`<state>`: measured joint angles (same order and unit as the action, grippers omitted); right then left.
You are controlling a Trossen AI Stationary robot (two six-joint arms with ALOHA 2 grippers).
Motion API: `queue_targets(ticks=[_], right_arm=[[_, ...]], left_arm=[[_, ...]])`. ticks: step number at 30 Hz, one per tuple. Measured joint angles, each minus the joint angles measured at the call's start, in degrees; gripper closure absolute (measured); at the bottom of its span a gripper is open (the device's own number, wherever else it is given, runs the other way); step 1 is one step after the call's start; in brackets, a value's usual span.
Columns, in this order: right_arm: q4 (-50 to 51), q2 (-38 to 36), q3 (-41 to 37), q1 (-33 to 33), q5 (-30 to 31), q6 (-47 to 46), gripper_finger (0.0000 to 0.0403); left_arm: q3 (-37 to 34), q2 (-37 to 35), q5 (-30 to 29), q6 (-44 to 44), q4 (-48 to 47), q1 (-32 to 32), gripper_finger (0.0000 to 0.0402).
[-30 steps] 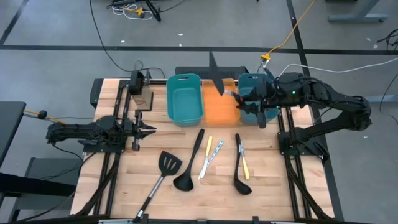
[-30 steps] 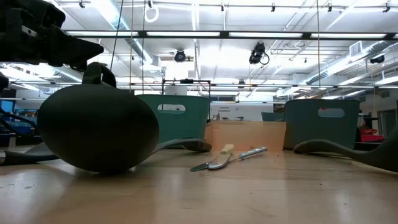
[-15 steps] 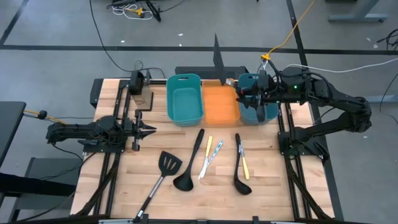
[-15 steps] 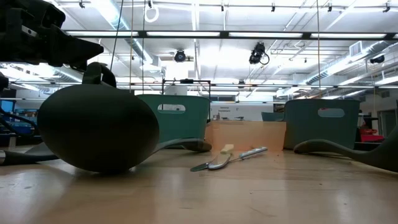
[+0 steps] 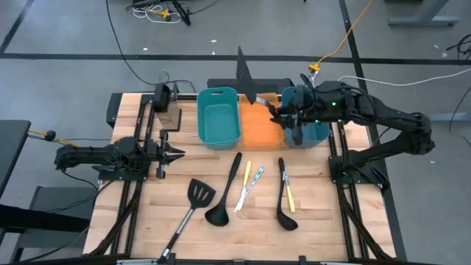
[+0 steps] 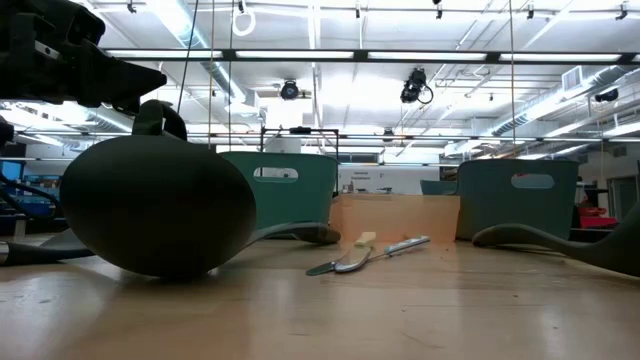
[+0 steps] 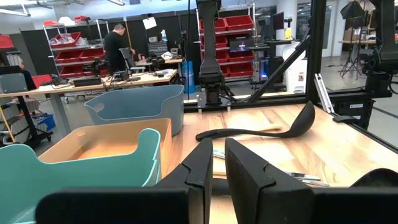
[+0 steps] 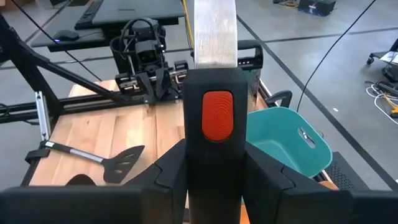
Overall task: Pick & Place Kitchen Items
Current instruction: Put the right black spatula into the green bin
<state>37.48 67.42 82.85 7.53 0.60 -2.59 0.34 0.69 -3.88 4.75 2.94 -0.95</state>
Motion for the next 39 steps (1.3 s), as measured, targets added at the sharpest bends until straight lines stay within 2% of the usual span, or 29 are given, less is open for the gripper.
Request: queue_targets(ticks=[10,26,31,39], right_arm=[[-2.4,2.9,0.0,0.0,0.0,1.8,0.0282],[-2.9,3.0,0.0,-0.1,-0.2,3.3,0.0282],[-3.6,3.0,0.0,-0.1,-2.5,4.6,0.0282],[-5.4,3.0,0.0,-0.1,-2.6,4.6,0.0282]], left_arm=[[0.0,0.0,0.0,0.0,0.0,0.0,0.0352],[0.0,0.0,0.0,0.0,0.0,0.0,0.0352],[0.0,0.0,0.0,0.0,0.0,0.0,0.0352],[0.0,0.0,0.0,0.1,0.0,0.0,0.0352]])
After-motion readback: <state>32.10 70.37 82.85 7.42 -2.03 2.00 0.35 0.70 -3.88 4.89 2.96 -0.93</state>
